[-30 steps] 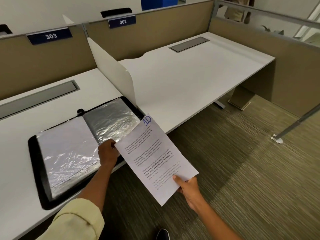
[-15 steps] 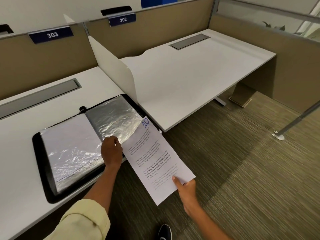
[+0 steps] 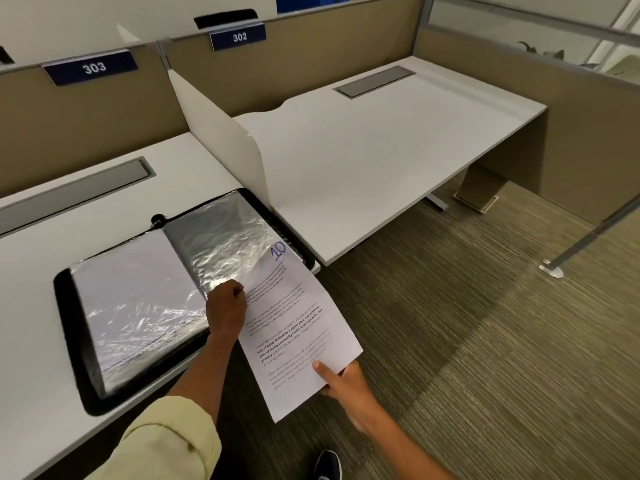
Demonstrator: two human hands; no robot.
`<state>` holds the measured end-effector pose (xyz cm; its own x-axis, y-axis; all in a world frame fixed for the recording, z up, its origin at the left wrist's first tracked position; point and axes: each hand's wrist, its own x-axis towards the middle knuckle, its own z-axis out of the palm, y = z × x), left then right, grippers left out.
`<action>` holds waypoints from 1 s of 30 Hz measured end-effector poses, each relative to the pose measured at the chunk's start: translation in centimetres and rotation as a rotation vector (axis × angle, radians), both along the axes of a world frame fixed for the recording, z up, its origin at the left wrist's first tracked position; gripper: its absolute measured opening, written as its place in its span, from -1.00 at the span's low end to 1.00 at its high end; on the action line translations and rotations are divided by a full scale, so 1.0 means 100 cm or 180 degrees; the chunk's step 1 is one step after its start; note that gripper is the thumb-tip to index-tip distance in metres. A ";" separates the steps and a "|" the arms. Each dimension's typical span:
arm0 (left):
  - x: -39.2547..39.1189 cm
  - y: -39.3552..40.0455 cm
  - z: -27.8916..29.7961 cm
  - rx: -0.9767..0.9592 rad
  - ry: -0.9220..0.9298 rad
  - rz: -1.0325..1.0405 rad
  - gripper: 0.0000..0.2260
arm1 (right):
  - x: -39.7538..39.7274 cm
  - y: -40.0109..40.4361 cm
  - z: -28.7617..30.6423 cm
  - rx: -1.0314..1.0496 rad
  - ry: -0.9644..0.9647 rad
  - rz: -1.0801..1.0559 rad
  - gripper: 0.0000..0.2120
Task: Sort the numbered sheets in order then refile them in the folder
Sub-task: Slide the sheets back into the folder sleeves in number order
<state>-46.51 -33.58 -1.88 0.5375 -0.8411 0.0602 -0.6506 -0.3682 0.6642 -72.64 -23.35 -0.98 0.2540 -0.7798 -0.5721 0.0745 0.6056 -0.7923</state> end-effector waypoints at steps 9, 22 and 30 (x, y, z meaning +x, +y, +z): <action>0.001 -0.003 -0.003 0.0199 -0.0257 -0.0136 -0.89 | -0.036 -0.055 0.004 -0.0025 0.0053 -0.0018 -0.61; -0.007 -0.016 0.001 0.0452 -0.0544 -0.0145 -0.90 | 0.004 -0.101 0.022 -0.1701 0.1283 0.1432 -0.46; -0.009 -0.025 0.005 0.0153 -0.0467 0.0106 -0.92 | 0.025 -0.096 0.030 -0.2545 0.2052 0.2034 -0.36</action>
